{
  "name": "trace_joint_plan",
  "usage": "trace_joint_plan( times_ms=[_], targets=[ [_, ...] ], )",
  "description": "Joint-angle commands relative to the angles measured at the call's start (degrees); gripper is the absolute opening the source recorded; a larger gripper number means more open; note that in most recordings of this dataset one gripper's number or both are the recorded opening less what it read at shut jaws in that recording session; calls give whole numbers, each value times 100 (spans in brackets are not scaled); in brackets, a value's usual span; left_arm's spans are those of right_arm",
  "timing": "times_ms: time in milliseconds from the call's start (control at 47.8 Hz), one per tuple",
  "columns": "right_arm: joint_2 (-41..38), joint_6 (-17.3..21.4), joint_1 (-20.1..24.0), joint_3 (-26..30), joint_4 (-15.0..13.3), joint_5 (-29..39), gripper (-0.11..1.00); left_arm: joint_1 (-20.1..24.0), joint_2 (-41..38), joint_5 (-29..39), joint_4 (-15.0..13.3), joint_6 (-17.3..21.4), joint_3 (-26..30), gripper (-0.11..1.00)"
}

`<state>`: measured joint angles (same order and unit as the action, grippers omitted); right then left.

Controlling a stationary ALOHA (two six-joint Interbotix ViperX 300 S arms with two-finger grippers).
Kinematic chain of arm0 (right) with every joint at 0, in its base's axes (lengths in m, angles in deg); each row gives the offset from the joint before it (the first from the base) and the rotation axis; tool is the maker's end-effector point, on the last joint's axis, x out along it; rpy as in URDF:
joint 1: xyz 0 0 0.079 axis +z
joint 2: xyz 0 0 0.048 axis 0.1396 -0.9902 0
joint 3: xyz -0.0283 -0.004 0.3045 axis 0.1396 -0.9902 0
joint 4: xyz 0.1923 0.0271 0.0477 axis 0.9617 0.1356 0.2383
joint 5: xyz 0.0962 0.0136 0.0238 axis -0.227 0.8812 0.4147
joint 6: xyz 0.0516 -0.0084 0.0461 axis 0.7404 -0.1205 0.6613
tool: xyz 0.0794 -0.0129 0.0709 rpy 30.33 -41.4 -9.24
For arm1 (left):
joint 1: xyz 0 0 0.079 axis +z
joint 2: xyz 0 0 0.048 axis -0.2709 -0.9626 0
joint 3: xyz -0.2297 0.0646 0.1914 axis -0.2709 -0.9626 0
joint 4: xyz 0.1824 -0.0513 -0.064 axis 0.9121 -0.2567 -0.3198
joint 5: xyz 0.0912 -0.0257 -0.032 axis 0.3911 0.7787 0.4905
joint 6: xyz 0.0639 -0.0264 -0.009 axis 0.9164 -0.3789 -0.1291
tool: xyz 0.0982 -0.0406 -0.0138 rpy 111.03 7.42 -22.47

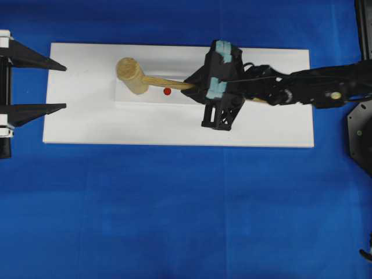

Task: Hit the mark with a hammer.
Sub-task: 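Swing the mallet head down onto the left red dot, then lift the mallet and strike the middle red dot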

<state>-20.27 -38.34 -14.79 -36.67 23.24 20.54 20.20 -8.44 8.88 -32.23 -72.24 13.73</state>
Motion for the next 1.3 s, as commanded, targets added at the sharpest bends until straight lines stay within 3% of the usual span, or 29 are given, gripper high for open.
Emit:
trace_joint_plan(
  times_ms=[0,377,774,1088,1276],
  targets=[
    [35,-18,0,26,88,-62,3,18,-18,-26,-9,-9,53,75],
    [721,-79,0,-105,79,-105,3,18,0,-26,-9,-9,62,75],
    [2505,-9,105,-1151,79,-141,3,18,0,-35,-9,-9,53,75],
    [2417,-18,211,-1143,79,-202,3,18,0,-53,-9,-9,62,75],
    [1696,9,211,-1143,132,-404,3,18,0,-53,-9,-9,53,75]
  ],
)
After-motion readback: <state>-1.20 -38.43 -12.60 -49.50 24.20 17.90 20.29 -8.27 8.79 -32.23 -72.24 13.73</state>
